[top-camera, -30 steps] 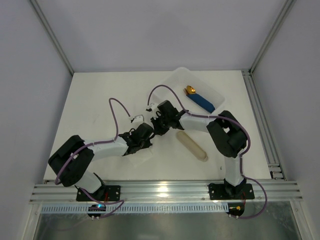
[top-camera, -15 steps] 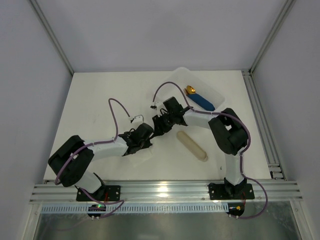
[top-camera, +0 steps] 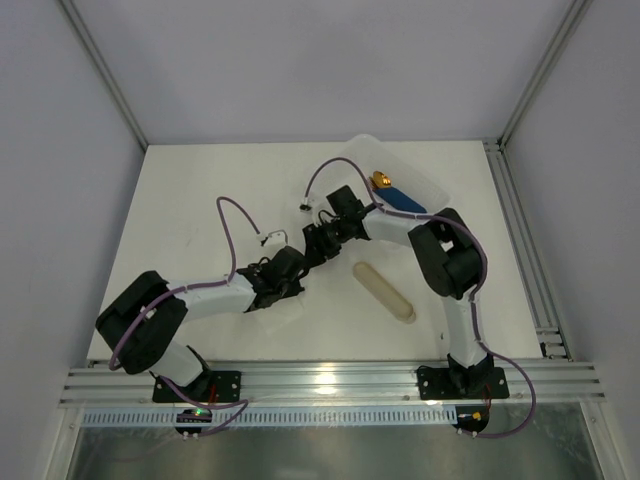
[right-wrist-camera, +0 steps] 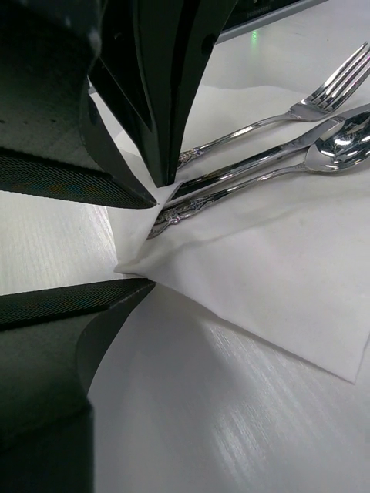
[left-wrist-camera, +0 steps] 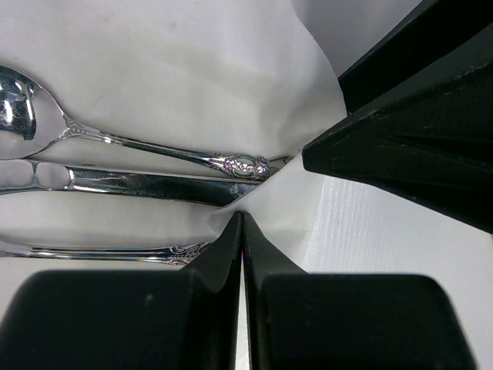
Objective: Place the utensils on the paper napkin and roll it up
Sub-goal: Roll the napkin at the center of the board.
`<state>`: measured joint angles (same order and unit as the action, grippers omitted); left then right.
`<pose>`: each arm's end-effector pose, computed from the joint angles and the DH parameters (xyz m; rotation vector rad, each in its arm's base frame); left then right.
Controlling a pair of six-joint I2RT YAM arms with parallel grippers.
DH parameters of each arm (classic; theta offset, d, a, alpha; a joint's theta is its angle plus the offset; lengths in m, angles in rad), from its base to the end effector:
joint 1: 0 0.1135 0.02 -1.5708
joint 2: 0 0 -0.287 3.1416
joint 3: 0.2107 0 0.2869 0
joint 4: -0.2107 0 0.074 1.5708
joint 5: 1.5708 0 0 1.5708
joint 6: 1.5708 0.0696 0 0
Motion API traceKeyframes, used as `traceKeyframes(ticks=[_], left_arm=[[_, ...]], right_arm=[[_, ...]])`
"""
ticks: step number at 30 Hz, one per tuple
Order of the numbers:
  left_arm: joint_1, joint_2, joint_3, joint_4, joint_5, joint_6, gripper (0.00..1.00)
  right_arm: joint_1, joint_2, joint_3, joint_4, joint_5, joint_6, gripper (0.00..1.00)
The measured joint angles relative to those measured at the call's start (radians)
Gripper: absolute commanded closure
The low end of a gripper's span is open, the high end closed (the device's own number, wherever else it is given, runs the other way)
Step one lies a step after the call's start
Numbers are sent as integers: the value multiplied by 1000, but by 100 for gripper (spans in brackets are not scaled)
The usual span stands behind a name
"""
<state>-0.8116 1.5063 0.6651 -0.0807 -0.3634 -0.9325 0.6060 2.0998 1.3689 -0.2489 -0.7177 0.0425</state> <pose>0.2363 -0.2131 0.1200 -0.2973 2.4213 -0.3393 0.3719 0.3134 0.1137 -0.9969 2.3883 1.1636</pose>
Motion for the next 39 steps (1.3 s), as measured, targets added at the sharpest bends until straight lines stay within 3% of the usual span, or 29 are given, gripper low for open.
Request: traceKeyframes(ticks=[17, 28, 39], left_arm=[[0, -4, -3, -2, 0, 0, 100], [0, -15, -8, -13, 0, 1, 100], [0, -16, -9, -14, -1, 1, 100]], right_arm=[[0, 114, 189, -91, -38, -9, 54], [0, 140, 239, -83, -111, 21, 66], [2, 122, 155, -15, -138, 27, 80]])
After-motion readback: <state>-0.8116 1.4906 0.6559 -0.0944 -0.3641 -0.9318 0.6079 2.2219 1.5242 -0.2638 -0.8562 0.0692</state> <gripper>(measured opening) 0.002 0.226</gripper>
